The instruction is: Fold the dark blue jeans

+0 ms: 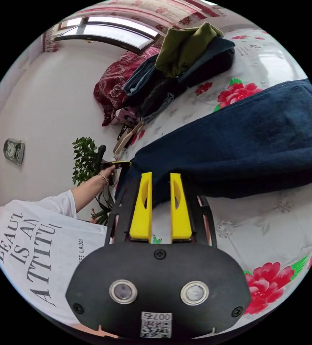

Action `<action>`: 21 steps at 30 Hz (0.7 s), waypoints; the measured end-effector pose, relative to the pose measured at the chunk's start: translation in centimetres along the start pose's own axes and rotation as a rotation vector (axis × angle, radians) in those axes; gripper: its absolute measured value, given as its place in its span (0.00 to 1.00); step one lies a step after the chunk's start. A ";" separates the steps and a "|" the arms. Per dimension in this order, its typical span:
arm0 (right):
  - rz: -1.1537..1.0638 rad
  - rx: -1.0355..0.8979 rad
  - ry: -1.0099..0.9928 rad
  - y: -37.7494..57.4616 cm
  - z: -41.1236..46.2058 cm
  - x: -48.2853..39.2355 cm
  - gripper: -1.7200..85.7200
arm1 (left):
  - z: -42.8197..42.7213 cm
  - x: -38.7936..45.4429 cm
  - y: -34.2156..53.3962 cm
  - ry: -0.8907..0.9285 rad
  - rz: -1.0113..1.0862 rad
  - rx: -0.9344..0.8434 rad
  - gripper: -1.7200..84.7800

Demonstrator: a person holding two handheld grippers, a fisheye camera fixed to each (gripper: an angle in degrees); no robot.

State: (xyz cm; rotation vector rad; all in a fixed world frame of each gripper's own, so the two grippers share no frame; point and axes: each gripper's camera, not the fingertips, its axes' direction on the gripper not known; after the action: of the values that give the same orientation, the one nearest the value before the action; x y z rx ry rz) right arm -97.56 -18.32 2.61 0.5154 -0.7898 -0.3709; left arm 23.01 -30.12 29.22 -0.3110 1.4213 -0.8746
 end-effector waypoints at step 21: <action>-0.294 -0.285 0.096 4.6 8.8 -5.2 0.11 | -0.4 0.6 -0.6 -0.047 0.054 -0.001 0.02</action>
State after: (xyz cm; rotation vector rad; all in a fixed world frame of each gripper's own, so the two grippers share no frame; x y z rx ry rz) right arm -106.98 -14.55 7.42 0.3777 -0.5556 -0.7146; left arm 22.35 -30.80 29.07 -0.2902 1.3806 -0.8178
